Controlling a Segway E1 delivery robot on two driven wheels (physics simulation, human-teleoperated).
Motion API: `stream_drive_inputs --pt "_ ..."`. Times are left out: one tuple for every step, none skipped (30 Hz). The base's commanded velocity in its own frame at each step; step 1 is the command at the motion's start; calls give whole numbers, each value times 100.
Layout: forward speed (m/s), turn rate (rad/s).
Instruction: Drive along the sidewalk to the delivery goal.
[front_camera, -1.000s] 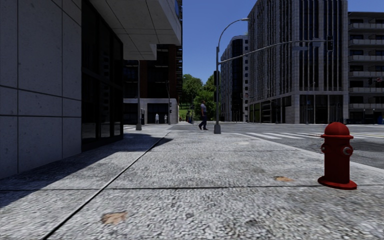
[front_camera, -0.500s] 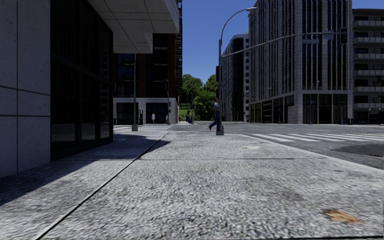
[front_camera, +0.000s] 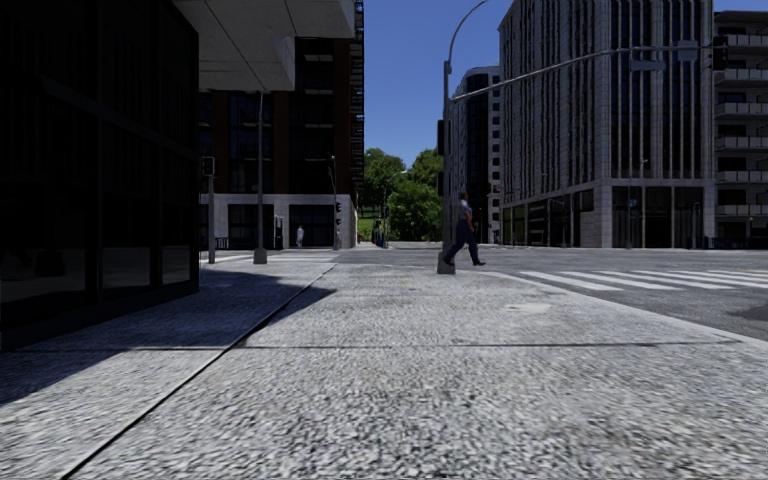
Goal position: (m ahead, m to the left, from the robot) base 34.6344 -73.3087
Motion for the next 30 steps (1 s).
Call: stream_drive_inputs --pt "200 0" --pt "200 0" --pt "200 0" --pt "200 0" --pt "200 0" --pt "200 0" --pt "200 0" --pt "200 0" --pt "200 0" --pt "200 0" --pt "200 0" --pt "200 0" --pt "200 0" --pt "200 0" --pt "200 0" --pt "200 0" --pt "200 0" --pt "200 0" --pt "200 7" --pt "200 7" --pt "200 27" --pt "200 27" --pt "200 28" --pt "200 28" --pt "200 29" --pt "200 29" --pt "200 29" --pt "200 29" --pt "200 29" --pt "200 29"
